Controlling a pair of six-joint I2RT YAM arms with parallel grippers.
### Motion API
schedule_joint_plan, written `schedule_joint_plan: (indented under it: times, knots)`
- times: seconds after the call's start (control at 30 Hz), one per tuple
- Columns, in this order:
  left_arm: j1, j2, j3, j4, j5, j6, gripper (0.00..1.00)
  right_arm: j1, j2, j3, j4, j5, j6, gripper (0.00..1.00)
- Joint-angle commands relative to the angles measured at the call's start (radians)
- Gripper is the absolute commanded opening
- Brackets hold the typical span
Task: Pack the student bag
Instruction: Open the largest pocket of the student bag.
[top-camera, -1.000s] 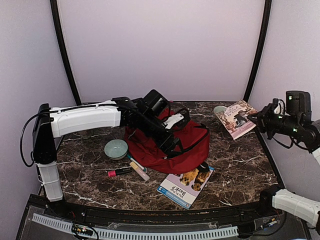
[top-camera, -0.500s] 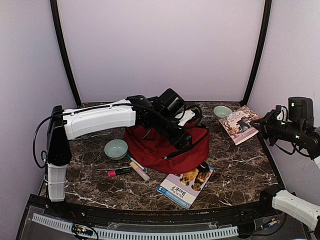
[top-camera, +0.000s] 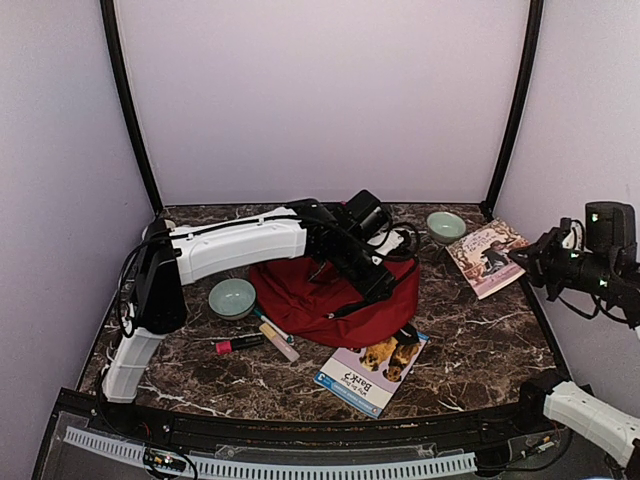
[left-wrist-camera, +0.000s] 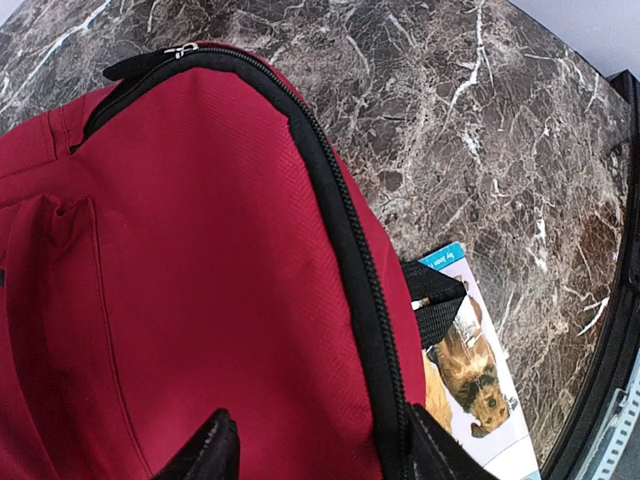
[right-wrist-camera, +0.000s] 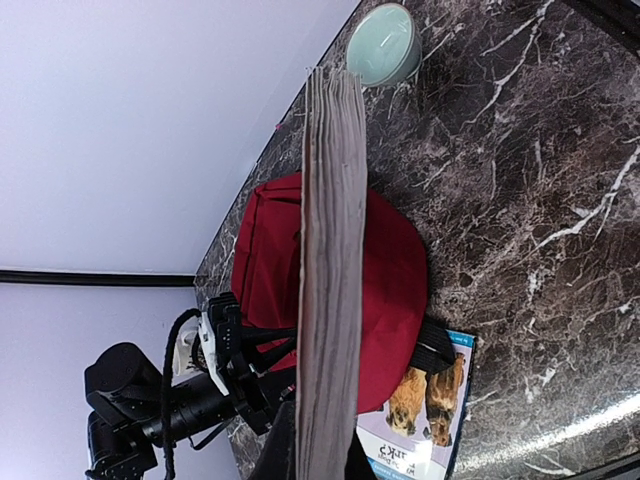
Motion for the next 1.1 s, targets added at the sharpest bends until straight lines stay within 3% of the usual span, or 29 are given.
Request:
schedule_joint_plan:
  times: [0.0, 0.23, 0.63, 0.73, 0.83, 1.07]
  knots:
    - [0.016, -0.004, 0.051, -0.023, 0.011, -0.021, 0.53, -0.003, -0.010, 0.042, -0.009, 0.031, -0.006, 0.00]
    - [0.029, -0.003, 0.065, -0.027, 0.010, -0.021, 0.44, -0.003, -0.016, 0.048, -0.026, 0.034, -0.005, 0.00]
    - [0.036, 0.007, 0.031, -0.016, 0.062, -0.041, 0.38, -0.003, -0.019, 0.030, -0.014, 0.028, 0.005, 0.00]
    - [0.036, 0.008, 0.009, -0.003, 0.071, -0.054, 0.24, -0.002, -0.020, 0.018, -0.009, 0.018, 0.010, 0.00]
    - [0.036, 0.009, 0.003, 0.012, 0.078, -0.070, 0.00, -0.003, -0.006, 0.015, 0.000, 0.003, 0.006, 0.00]
    - [0.036, 0.013, 0.022, 0.105, 0.131, -0.201, 0.00, -0.003, 0.084, 0.026, 0.073, -0.083, -0.046, 0.00]
